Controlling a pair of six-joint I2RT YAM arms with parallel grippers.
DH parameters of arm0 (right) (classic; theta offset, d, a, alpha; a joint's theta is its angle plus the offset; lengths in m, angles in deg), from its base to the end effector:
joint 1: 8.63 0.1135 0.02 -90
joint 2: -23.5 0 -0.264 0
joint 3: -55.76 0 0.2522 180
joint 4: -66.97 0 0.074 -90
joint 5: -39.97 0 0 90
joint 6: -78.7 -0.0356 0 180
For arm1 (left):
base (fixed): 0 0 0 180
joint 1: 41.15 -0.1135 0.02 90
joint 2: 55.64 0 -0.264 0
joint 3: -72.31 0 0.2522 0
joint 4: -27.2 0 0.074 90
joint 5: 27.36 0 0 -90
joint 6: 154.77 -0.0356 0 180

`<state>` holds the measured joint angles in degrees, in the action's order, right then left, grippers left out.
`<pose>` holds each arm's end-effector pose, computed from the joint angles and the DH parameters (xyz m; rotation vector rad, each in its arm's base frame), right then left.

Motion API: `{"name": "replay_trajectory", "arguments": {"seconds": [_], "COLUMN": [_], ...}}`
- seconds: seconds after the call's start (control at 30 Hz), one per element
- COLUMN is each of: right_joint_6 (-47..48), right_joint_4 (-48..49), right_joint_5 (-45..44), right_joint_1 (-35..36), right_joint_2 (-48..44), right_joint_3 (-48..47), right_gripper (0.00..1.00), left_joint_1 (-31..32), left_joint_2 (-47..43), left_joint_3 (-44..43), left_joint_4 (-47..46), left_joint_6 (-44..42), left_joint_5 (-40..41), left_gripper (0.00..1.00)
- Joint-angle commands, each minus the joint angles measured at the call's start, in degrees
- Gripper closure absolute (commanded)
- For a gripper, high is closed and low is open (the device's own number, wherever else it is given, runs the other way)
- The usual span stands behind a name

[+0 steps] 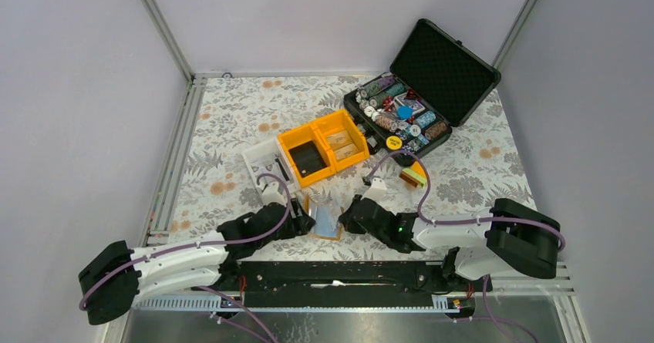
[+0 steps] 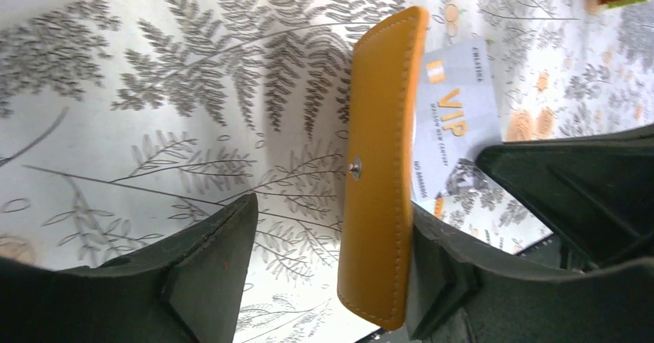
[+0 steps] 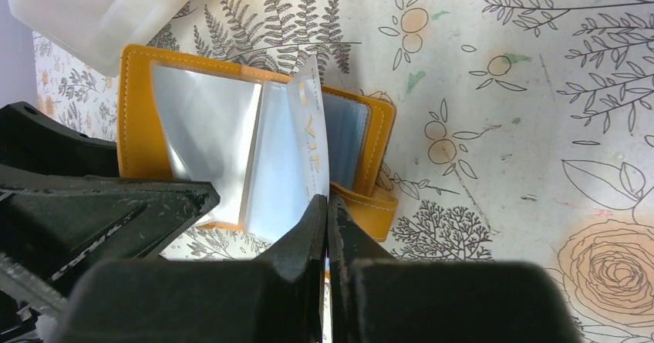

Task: Put the credit cards into the card holder
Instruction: Open the card holder at the center of the board, then insert the credit card into the card holder.

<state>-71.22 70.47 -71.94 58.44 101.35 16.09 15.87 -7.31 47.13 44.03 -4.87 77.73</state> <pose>0.1099 0.2257 0.1548 0.0874 2.2580 0.8602 0.0946 -0.1287 0.1419 -0.2051 2.3561 -0.7750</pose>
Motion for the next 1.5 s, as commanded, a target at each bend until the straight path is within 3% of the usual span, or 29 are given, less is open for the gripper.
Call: {"name": "replay_trajectory", "arguments": {"seconds": [0.0, 0.33, 0.47, 0.53, 0.63, 0.73, 0.9, 1.13, 1.47], "right_joint_6": [-0.1, 0.6, 1.8, 3.0, 4.8, 5.6, 7.9, 11.3, 10.3], "right_joint_4": [-4.7, -6.2, -7.2, -8.7, -11.5, -12.3, -11.5, 1.2, 11.6], "right_joint_5": [-3.2, -4.3, -4.6, -5.4, -6.4, -6.8, -3.9, 8.7, 14.0], "right_joint_1": [0.9, 1.2, 1.4, 1.4, 1.4, 1.4, -0.2, -4.8, -5.7], "right_joint_2": [1.0, 0.3, -1.7, -3.7, -7.5, -10.5, -12.2, -13.2, -9.2], "right_joint_3": [-1.2, -1.8, -2.4, -3.0, -4.0, -4.0, -4.4, -0.7, 0.9], "right_gripper": [1.00, 1.00, 1.00, 1.00, 1.00, 1.00, 1.00, 1.00, 1.00], "left_joint_1": [-0.4, -0.4, -0.4, -0.4, -0.4, -0.4, -0.4, -0.4, -1.0], "left_joint_2": [0.3, 5.3, 5.2, 4.5, 2.5, 0.3, -2.3, -3.8, -5.3], "left_joint_3": [-2.4, -6.5, -5.9, -5.0, -3.6, -3.7, -6.9, -11.6, -18.1], "left_joint_4": [11.9, 17.0, 16.8, 15.8, 14.7, 16.3, 22.8, 25.2, 25.5], "left_joint_6": [-1.4, 0.0, 1.5, 2.5, 3.5, 3.4, 2.0, -2.4, -5.9], "left_joint_5": [5.9, 7.7, 6.7, 5.6, 4.5, 6.0, 9.4, 9.7, 9.0], "left_gripper": [0.36, 0.60, 0.78, 0.81, 0.72, 0.49, 0.23, 0.13, 0.08]}}
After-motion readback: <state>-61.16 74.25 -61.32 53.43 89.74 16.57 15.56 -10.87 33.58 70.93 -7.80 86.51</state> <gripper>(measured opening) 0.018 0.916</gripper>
